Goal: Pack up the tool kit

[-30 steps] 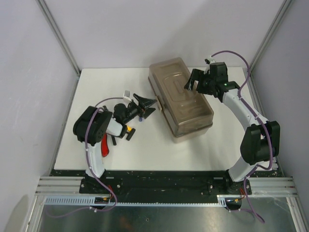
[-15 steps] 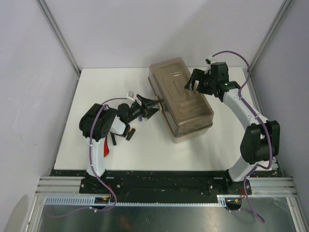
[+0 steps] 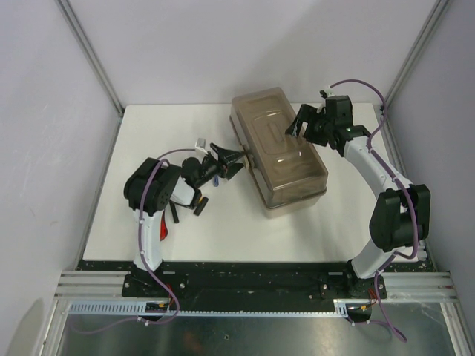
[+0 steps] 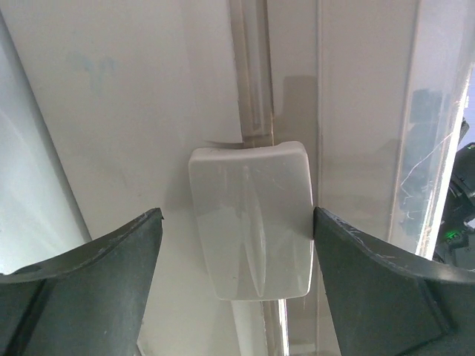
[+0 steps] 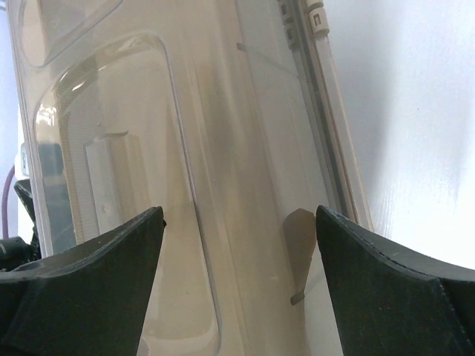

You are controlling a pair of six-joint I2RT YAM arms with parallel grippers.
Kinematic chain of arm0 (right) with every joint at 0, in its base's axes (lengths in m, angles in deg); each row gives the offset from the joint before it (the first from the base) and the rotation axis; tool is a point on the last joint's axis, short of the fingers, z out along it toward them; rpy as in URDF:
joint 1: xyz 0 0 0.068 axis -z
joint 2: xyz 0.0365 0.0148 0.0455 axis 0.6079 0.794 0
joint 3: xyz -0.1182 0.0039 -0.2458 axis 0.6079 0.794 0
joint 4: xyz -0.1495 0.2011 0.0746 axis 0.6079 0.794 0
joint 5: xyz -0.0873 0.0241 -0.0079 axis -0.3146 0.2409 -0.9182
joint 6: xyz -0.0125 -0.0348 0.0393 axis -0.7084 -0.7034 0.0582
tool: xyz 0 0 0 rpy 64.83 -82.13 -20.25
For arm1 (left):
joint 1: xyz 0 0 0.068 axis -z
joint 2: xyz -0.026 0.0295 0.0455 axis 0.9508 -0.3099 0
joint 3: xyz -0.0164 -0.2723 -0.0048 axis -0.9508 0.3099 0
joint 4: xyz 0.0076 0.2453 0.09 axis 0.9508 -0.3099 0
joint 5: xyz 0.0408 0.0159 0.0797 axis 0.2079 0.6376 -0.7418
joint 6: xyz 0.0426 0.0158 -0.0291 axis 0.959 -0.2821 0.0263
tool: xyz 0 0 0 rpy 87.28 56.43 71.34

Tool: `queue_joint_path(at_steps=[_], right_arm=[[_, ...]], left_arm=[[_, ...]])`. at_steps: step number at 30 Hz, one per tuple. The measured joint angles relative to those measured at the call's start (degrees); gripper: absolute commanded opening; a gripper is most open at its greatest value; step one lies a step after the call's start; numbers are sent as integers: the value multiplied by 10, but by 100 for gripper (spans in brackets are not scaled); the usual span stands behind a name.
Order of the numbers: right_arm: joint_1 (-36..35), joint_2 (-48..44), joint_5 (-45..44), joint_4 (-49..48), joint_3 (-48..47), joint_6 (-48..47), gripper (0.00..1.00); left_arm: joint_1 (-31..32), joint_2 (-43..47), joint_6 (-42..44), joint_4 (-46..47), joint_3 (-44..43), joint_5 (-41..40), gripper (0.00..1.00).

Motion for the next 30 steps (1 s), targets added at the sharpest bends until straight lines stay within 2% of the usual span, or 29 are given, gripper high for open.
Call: queue_joint_path(at_steps=[10, 15, 20, 30], right_arm=[[-26, -16, -80, -43, 33, 74, 79], [-44, -19, -115, -53, 40, 106, 79], [-47, -19, -121, -56, 42, 119, 79], [-47, -19, -122, -59, 44, 124, 78]], left_arm=[[2, 9, -42, -1, -5, -32, 85], [2, 11, -66, -5, -5, -64, 83], [2, 11, -77, -12, -5, -79, 74], [2, 11, -80, -18, -6, -88, 46]])
